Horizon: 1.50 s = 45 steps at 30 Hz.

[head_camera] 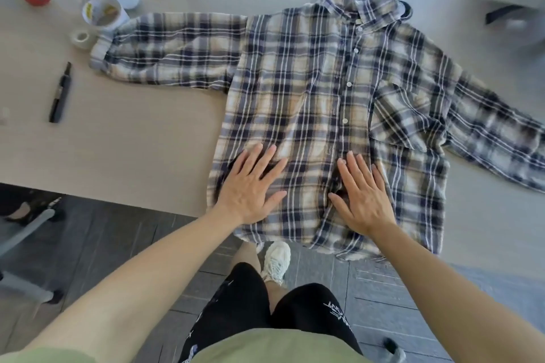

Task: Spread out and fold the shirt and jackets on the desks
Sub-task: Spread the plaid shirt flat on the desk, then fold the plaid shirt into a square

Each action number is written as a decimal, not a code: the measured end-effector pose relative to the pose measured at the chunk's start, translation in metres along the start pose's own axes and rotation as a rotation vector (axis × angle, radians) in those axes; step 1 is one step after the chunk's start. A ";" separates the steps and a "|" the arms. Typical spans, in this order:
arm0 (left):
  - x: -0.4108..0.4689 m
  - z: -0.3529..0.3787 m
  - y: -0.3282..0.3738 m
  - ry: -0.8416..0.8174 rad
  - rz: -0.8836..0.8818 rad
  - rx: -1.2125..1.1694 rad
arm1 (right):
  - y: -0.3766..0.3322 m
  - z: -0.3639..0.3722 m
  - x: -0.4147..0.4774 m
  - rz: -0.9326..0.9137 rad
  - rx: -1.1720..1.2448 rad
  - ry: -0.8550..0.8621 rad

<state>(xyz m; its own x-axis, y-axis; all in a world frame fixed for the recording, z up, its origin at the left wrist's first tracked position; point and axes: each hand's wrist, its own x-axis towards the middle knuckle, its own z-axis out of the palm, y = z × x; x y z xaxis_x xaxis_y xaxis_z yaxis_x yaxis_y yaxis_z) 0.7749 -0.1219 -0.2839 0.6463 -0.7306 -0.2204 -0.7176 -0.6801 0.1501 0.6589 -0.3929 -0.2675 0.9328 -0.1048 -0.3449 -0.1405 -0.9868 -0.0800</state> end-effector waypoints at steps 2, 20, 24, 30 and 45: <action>-0.003 0.000 -0.003 0.003 0.009 0.005 | 0.001 0.001 -0.002 -0.012 -0.002 0.001; -0.022 -0.090 -0.029 -0.329 -0.281 -0.302 | -0.102 -0.066 0.036 -0.029 0.142 -0.039; -0.008 -0.126 -0.084 -0.165 -0.711 -0.769 | -0.149 -0.117 0.095 -0.167 0.223 -0.133; 0.033 -0.137 -0.227 0.152 -1.059 -1.007 | -0.225 -0.160 0.186 -0.170 0.194 -0.275; 0.051 -0.150 -0.366 0.102 -0.981 -0.938 | -0.309 -0.187 0.291 0.023 0.370 -0.318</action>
<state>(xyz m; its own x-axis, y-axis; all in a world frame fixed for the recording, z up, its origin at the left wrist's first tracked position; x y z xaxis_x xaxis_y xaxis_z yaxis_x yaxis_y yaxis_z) 1.1096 0.0808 -0.2052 0.8297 0.0996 -0.5493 0.4625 -0.6737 0.5764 1.0362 -0.1420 -0.1681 0.7884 -0.0261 -0.6146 -0.3223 -0.8685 -0.3766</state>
